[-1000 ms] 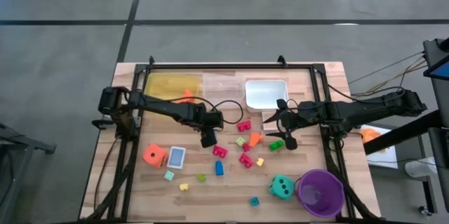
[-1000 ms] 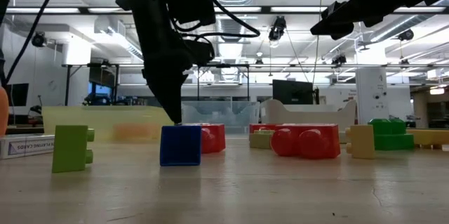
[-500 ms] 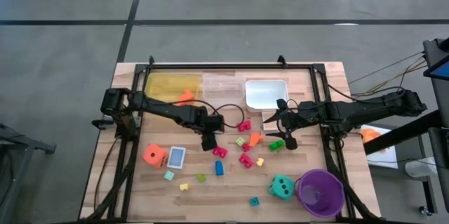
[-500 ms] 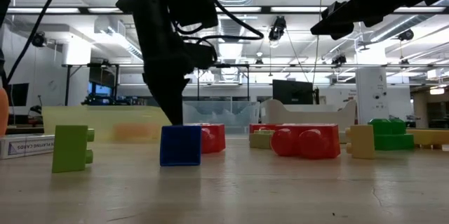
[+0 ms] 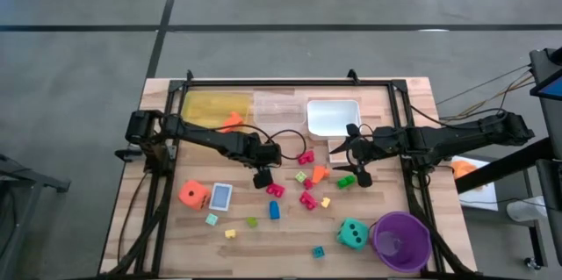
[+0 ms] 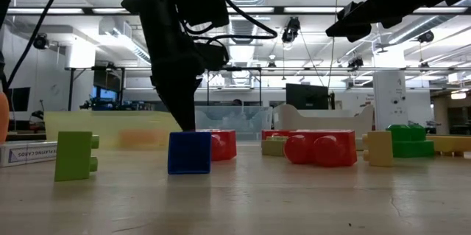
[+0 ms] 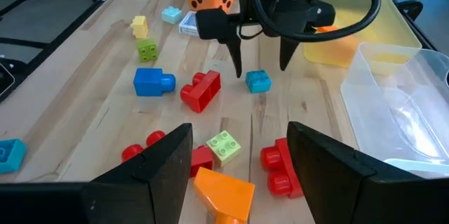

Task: Pick & Place Toys
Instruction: Put the blue game piece into the yellow bin

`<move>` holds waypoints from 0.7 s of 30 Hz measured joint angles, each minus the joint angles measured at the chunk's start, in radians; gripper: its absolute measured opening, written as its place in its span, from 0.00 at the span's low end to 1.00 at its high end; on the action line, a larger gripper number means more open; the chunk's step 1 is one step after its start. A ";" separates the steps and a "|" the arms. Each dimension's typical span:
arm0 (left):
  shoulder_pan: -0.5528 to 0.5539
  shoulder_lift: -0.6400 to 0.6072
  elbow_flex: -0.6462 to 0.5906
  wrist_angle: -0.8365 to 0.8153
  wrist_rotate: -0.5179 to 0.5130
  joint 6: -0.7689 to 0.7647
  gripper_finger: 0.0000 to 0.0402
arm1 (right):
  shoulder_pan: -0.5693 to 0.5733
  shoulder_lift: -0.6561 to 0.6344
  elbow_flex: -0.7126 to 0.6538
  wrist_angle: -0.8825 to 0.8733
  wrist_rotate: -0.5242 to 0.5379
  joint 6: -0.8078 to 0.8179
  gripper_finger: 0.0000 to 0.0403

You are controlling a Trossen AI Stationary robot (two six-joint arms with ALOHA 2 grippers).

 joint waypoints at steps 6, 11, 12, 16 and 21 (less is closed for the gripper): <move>0.000 0.001 -0.020 0.039 -0.026 0.023 0.91 | 0.000 0.000 0.000 0.000 0.000 0.002 0.57; -0.001 0.005 -0.075 0.105 -0.026 0.032 0.91 | 0.000 0.000 0.000 0.000 -0.001 0.002 0.57; 0.000 0.004 -0.082 0.115 -0.025 0.031 0.91 | 0.000 0.000 0.000 0.000 -0.001 0.002 0.57; 0.001 0.004 -0.104 0.128 -0.026 0.033 0.90 | 0.000 0.000 0.000 0.000 -0.001 0.001 0.57; 0.001 0.005 -0.115 0.139 -0.022 0.030 0.80 | 0.000 0.000 0.000 0.001 -0.001 -0.001 0.57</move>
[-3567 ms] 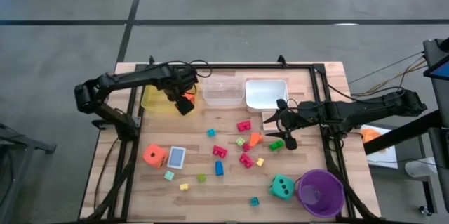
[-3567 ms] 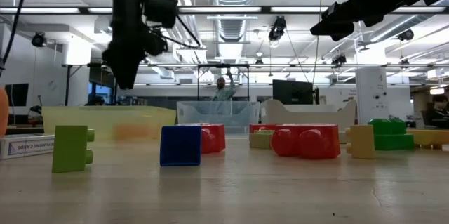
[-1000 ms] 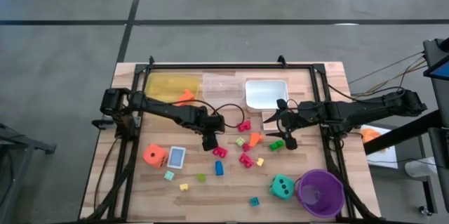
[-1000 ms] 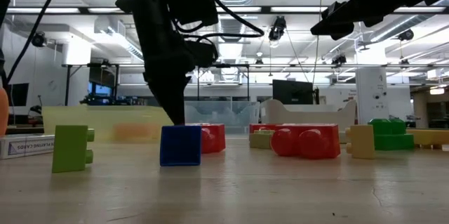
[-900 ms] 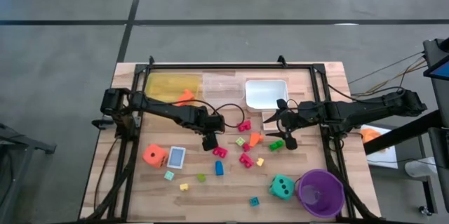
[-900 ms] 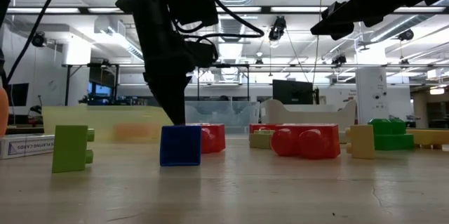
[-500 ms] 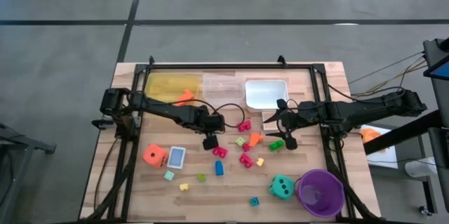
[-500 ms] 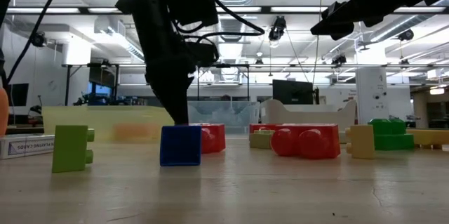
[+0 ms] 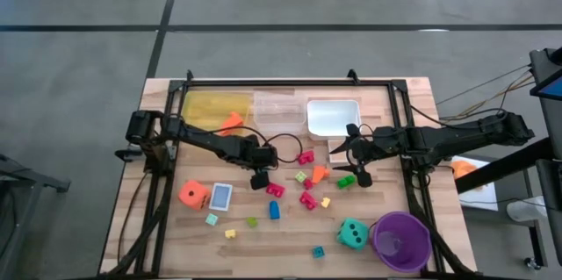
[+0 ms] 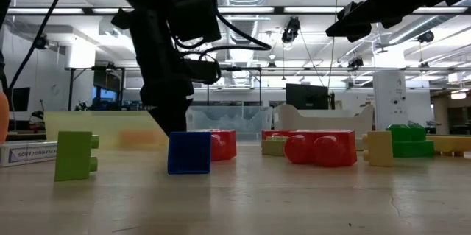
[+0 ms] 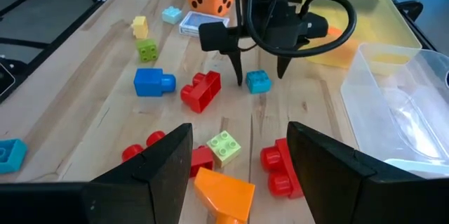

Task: Pick & Place Toys
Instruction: Put the blue game piece into the yellow bin

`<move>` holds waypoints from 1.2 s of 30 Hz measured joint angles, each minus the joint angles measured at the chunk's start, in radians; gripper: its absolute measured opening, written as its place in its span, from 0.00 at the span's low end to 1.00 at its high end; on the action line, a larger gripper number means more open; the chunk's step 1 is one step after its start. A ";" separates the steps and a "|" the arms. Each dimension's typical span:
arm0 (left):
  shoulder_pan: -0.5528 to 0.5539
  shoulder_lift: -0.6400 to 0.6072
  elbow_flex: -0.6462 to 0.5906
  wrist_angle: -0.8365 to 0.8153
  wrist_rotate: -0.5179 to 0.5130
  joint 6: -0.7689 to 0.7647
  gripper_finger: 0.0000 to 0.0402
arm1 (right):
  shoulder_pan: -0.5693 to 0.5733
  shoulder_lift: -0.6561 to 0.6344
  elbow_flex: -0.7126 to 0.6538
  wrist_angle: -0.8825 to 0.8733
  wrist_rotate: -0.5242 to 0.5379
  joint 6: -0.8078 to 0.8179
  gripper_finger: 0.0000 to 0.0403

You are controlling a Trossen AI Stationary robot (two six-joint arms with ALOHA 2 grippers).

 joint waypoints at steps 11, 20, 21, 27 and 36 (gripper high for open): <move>0.001 0.005 -0.002 0.039 -0.003 0.029 0.50 | 0.000 0.000 0.000 0.000 0.000 0.001 0.57; 0.002 0.000 -0.008 0.026 0.009 0.014 0.31 | 0.000 0.000 0.000 0.001 0.000 0.003 0.57; 0.002 -0.003 -0.009 0.021 0.017 0.014 0.31 | 0.000 0.000 0.000 0.001 0.000 0.002 0.57; 0.001 -0.030 -0.008 0.015 0.047 0.012 0.31 | 0.000 0.000 0.000 0.001 0.000 0.003 0.57; 0.003 -0.180 0.041 -0.129 0.072 -0.046 0.31 | 0.000 0.000 0.000 0.000 0.001 0.007 0.57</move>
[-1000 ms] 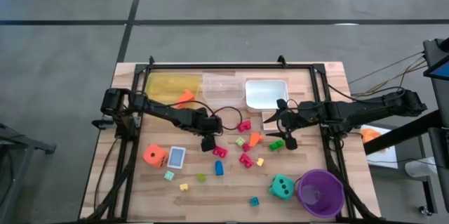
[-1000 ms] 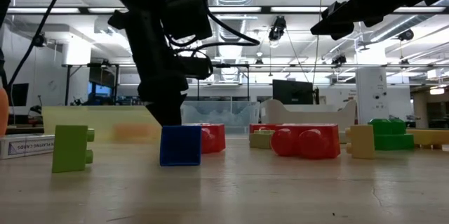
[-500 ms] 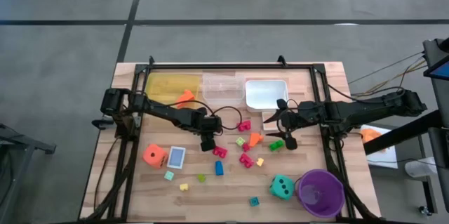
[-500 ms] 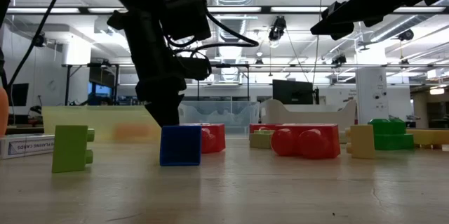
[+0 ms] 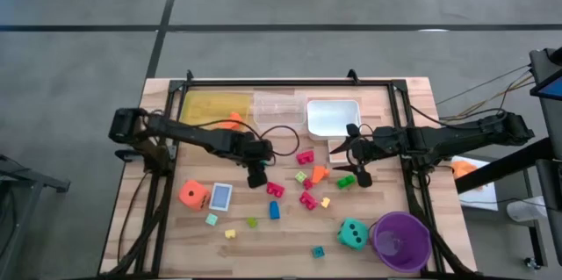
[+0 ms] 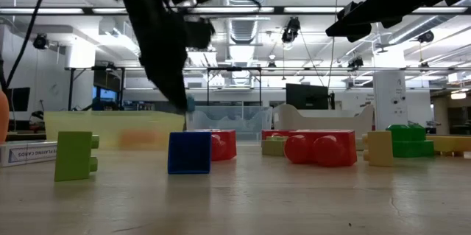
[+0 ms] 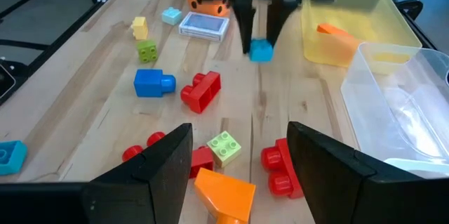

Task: Pick & Place Toys
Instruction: Put the blue game piece into the yellow bin

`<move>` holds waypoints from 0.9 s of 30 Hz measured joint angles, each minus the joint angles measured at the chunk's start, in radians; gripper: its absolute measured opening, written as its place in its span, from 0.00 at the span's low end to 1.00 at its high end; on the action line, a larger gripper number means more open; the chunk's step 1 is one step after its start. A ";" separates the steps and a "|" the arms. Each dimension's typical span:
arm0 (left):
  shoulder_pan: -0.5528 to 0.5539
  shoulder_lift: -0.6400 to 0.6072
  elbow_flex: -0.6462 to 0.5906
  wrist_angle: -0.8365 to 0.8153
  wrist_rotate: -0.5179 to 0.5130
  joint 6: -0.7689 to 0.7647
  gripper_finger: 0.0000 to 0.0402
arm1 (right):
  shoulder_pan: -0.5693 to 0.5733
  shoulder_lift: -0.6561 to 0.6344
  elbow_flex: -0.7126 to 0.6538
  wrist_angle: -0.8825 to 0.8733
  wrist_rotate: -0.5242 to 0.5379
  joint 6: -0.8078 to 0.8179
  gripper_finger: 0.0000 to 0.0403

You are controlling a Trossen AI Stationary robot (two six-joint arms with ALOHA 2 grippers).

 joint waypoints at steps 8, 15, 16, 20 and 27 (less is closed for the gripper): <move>0.060 -0.211 0.048 -0.250 -0.291 -0.128 0.31 | 0.000 0.000 0.000 0.000 0.000 0.002 0.57; 0.266 -0.271 -0.014 -0.352 -0.290 -0.222 0.31 | 0.000 0.000 0.000 0.002 0.000 0.004 0.57; 0.296 -0.271 -0.026 -0.355 -0.280 -0.220 0.31 | 0.000 0.000 0.000 0.002 0.000 0.004 0.57; 0.412 -0.271 -0.065 -0.373 -0.271 -0.205 0.31 | 0.000 0.000 0.000 0.002 0.000 0.004 0.57; 0.587 -0.257 -0.122 -0.368 -0.143 -0.199 0.31 | 0.000 0.000 0.000 0.002 0.000 0.001 0.57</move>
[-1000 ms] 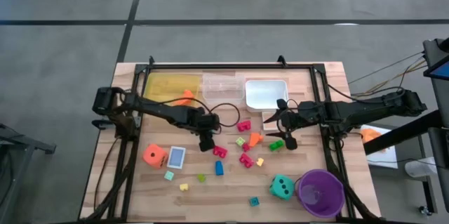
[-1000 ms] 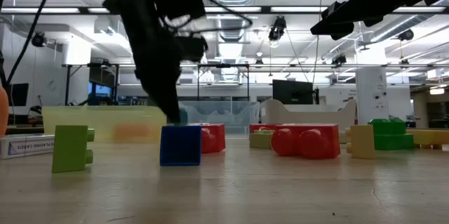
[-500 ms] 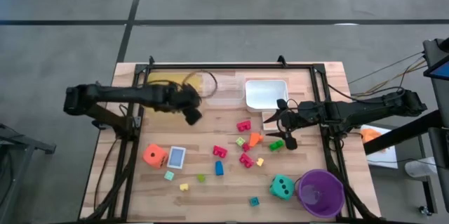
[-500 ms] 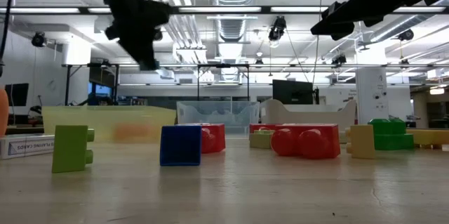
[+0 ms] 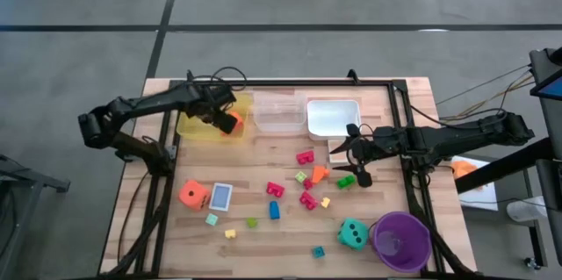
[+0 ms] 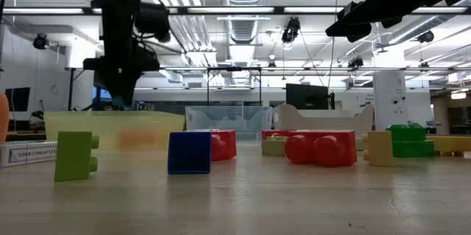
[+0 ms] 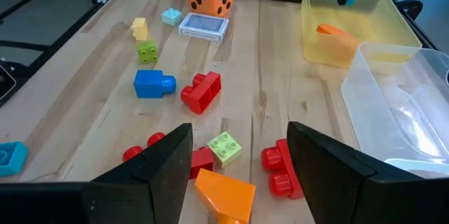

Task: Pick & Place Toys
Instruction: Put the blue game piece into the yellow bin

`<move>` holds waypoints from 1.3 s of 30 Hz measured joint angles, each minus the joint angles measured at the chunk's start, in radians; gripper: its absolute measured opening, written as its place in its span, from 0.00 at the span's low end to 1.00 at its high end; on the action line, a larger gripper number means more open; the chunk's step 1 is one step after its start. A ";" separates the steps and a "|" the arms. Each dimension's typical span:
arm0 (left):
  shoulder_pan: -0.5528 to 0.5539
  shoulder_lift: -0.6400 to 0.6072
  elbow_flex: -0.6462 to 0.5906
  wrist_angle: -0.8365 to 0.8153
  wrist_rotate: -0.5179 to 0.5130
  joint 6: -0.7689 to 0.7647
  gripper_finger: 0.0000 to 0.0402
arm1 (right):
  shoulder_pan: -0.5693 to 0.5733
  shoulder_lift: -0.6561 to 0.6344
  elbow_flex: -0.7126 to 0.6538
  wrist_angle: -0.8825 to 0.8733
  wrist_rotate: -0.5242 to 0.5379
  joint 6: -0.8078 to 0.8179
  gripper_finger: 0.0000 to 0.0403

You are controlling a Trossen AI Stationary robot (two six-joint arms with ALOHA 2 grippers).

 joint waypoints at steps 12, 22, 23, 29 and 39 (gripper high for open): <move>0.039 0.131 -0.017 0.024 0.003 0.007 0.31 | 0.000 0.000 0.000 0.001 0.000 0.002 0.57; 0.059 0.193 -0.029 0.065 0.007 -0.025 0.31 | 0.000 0.000 -0.002 0.006 0.001 0.065 0.57; 0.059 0.194 -0.036 0.077 0.008 -0.037 0.31 | 0.000 0.000 -0.004 0.008 0.001 0.073 0.57; 0.064 0.195 -0.095 0.166 0.021 -0.074 0.31 | 0.000 0.000 -0.026 0.057 0.001 0.089 0.57; 0.064 0.192 -0.149 0.189 0.021 -0.157 0.31 | 0.000 0.000 -0.037 0.067 0.000 0.161 0.57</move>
